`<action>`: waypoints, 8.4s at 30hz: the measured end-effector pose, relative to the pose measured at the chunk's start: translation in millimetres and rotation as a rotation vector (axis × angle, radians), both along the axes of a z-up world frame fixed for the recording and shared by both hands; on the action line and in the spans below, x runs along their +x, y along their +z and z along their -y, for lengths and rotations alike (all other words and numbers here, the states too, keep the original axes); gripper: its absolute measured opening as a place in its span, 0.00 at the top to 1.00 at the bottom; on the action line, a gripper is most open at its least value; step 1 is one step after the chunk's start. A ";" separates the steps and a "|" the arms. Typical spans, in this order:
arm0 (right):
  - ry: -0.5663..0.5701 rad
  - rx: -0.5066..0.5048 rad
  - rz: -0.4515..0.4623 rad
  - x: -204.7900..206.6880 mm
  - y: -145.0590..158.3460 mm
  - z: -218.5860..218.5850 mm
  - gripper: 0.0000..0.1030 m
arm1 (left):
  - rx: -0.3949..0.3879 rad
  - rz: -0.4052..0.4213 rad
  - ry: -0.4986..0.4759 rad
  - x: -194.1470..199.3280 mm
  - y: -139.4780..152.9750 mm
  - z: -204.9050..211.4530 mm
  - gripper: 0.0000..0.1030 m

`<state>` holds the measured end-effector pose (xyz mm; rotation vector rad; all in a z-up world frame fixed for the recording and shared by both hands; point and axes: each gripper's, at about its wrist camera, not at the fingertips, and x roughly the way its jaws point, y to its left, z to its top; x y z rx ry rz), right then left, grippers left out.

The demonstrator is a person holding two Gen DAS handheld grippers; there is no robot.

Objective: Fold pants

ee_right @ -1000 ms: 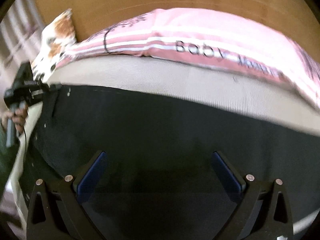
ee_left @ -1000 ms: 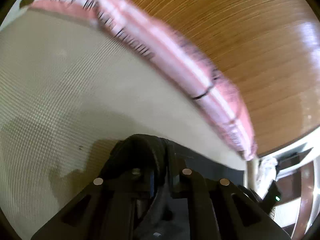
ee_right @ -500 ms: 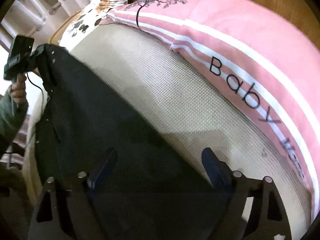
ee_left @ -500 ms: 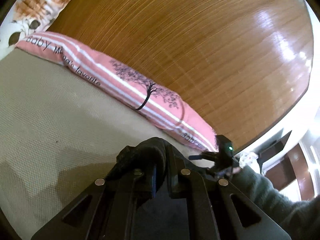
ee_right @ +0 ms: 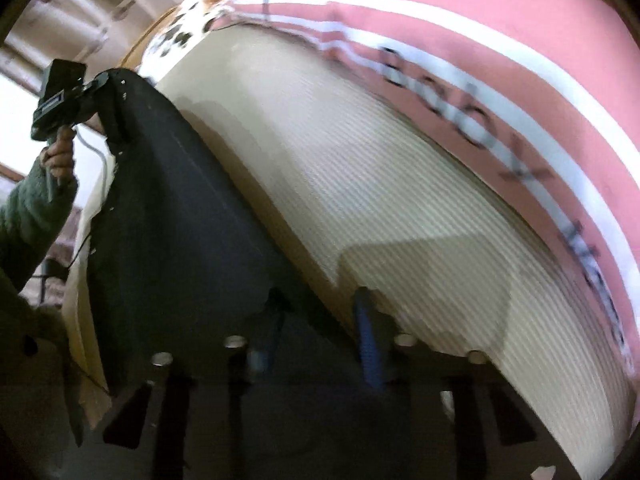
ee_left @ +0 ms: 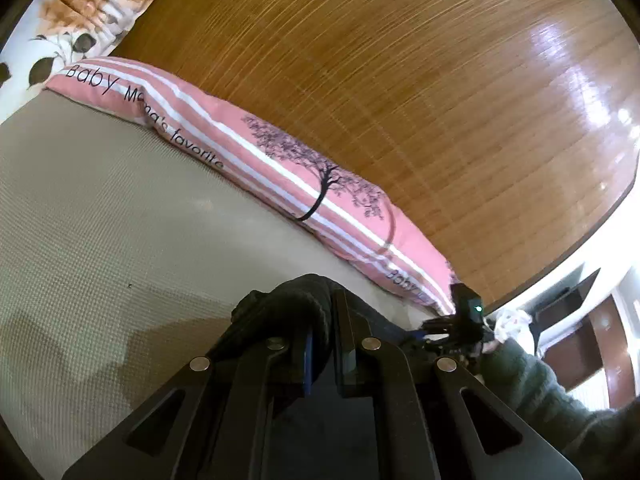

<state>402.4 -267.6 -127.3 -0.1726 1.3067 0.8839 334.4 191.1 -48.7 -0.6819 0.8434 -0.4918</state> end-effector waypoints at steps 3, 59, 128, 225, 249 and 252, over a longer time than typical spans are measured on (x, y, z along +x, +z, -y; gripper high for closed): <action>-0.044 -0.047 0.059 -12.4 4.7 -1.4 0.86 | 0.070 0.009 0.001 3.6 -1.1 5.7 0.92; -0.738 0.043 0.160 -366.5 27.3 15.1 0.56 | 0.261 -0.312 -0.119 -259.4 -15.9 -3.5 0.41; -1.307 0.395 -0.158 -442.1 -28.4 75.8 0.73 | 0.636 -0.259 -0.086 -268.8 -6.8 32.7 0.70; -1.454 0.385 0.108 -330.1 42.6 300.8 0.96 | 0.618 0.162 -0.833 -297.1 -66.9 425.3 0.85; -1.724 0.127 0.128 -514.5 3.0 305.0 0.98 | 0.665 0.241 -0.945 -318.3 -66.4 433.6 0.87; -1.741 0.112 0.092 -516.9 -12.5 308.0 0.98 | 0.647 0.236 -0.962 -317.7 -64.2 429.4 0.91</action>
